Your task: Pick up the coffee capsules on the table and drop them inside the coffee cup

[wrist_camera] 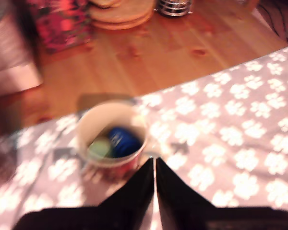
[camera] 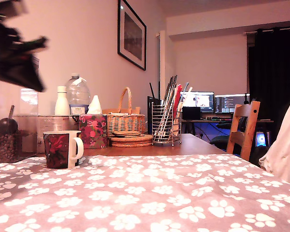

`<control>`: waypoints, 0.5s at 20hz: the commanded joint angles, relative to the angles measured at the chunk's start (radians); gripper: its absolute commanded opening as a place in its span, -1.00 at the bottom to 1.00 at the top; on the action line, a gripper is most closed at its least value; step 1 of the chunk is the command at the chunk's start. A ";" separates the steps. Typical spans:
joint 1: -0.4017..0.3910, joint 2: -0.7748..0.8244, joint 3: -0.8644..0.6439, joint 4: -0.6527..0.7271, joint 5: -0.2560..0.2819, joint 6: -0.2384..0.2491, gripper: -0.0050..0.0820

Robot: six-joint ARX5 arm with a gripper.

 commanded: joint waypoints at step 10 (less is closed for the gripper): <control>0.100 -0.315 -0.359 0.190 0.014 -0.094 -0.93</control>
